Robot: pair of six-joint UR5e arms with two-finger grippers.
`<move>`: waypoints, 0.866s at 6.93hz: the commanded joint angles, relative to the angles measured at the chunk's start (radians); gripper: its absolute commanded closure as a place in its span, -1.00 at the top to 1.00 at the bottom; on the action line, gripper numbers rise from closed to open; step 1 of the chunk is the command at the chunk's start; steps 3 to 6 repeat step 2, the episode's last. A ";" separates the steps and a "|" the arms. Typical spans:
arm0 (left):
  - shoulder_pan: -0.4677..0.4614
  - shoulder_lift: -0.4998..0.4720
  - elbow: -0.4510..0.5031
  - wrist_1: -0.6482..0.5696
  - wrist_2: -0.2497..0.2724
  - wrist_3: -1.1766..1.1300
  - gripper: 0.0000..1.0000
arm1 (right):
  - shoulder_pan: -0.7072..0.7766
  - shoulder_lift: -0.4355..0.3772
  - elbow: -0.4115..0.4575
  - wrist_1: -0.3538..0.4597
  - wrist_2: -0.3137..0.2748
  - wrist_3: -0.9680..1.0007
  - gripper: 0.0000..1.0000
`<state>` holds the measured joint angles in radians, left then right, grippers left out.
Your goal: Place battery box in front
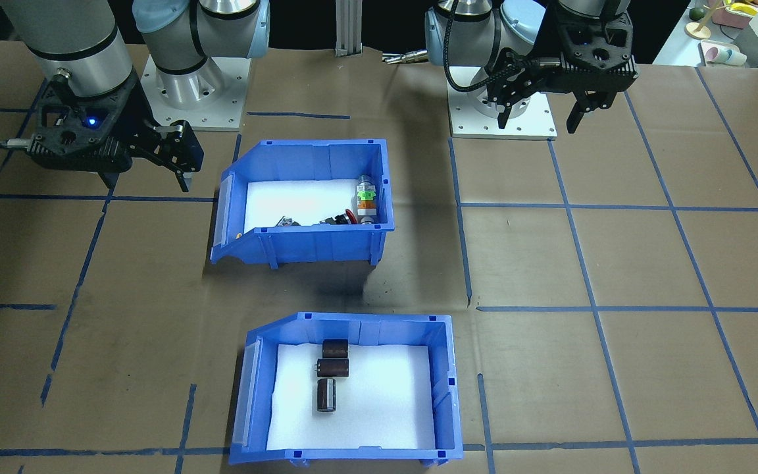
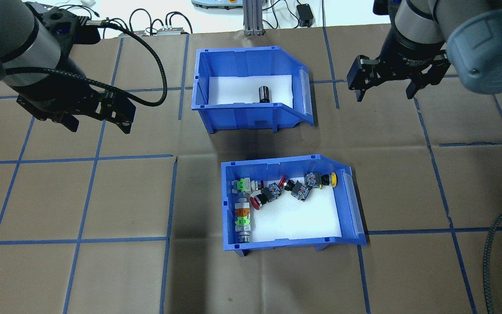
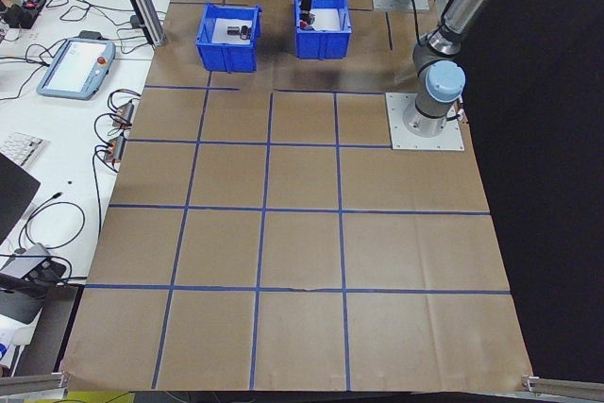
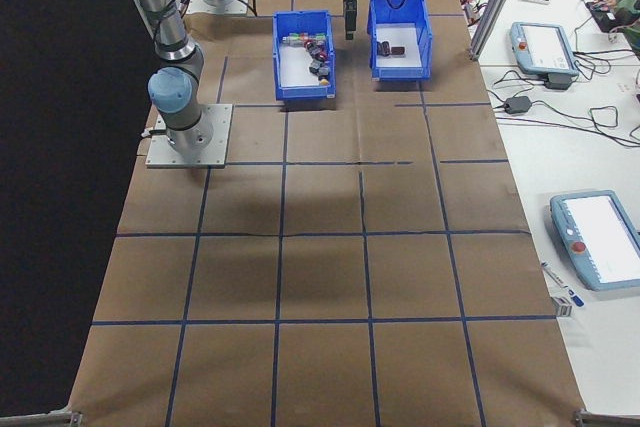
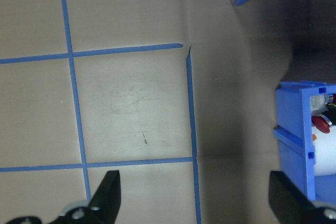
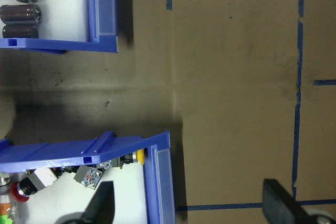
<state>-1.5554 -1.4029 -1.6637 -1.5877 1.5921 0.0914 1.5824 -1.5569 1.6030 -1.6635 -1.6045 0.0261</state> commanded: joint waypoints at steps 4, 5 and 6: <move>0.000 -0.014 0.002 0.003 0.000 -0.001 1.00 | 0.001 -0.003 0.003 0.002 0.000 0.000 1.00; 0.000 -0.014 0.002 0.003 0.000 -0.001 1.00 | 0.001 -0.003 0.003 0.002 0.000 0.000 1.00; 0.000 -0.014 0.002 0.003 0.000 -0.001 1.00 | 0.001 -0.003 0.003 0.002 0.000 0.000 1.00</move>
